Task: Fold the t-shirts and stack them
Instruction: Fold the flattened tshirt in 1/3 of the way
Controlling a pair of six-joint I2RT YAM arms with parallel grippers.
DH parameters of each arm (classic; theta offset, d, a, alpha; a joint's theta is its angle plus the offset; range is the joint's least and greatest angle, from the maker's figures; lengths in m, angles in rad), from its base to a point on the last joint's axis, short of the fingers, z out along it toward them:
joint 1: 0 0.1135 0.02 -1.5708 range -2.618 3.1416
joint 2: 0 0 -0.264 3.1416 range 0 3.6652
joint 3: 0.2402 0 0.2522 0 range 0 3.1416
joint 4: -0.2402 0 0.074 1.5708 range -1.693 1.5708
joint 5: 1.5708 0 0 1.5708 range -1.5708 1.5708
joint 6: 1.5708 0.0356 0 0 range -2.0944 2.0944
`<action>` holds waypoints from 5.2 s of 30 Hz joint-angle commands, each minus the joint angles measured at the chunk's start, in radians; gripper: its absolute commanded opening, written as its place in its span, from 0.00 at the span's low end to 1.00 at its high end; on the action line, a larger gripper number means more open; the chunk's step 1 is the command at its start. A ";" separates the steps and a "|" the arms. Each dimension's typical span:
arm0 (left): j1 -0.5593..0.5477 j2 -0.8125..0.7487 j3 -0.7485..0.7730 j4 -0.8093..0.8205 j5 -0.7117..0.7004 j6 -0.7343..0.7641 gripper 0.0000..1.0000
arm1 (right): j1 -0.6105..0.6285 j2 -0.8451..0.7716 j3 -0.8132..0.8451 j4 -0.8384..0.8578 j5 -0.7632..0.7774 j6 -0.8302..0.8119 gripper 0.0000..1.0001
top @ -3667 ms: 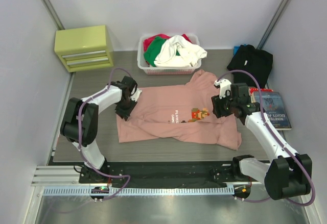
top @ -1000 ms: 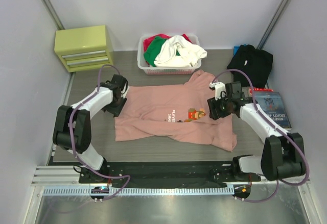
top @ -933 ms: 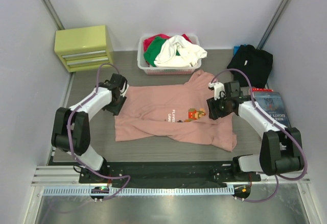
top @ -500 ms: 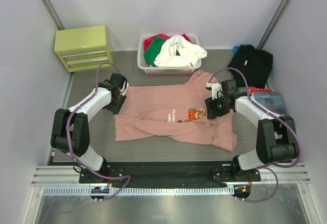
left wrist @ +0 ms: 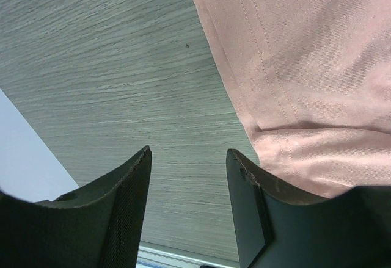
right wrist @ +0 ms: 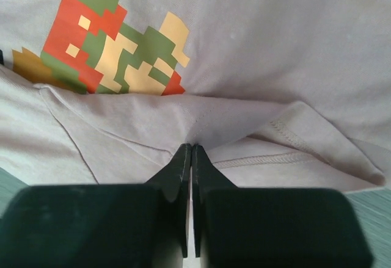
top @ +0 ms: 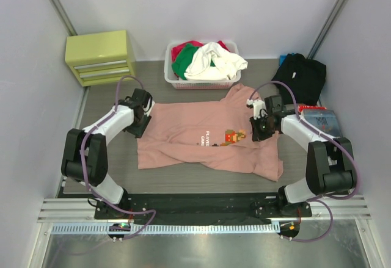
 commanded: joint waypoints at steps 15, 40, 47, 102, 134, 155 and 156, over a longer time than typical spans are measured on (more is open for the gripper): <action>0.007 -0.005 -0.029 0.036 0.011 0.011 0.53 | -0.051 -0.102 0.057 0.032 0.059 -0.018 0.01; 0.006 -0.008 -0.053 0.038 0.023 0.025 0.53 | -0.101 0.247 0.287 0.172 0.066 0.044 0.55; 0.007 -0.147 -0.127 0.137 -0.040 0.072 0.54 | -0.123 -0.041 0.137 0.164 0.082 0.036 0.63; -0.042 0.024 -0.219 0.157 0.623 0.305 0.00 | -0.304 0.280 0.249 -0.177 0.158 -0.033 0.01; 0.323 -0.628 -0.253 0.122 0.606 0.349 0.00 | -0.373 -0.332 0.198 -0.254 0.063 -0.038 0.01; 0.106 -0.186 0.108 0.322 0.146 -0.257 0.00 | 0.040 -0.082 0.134 0.392 0.546 0.175 0.01; 0.096 -0.161 0.111 0.322 0.134 -0.245 0.00 | 0.040 -0.057 0.157 0.391 0.533 0.186 0.01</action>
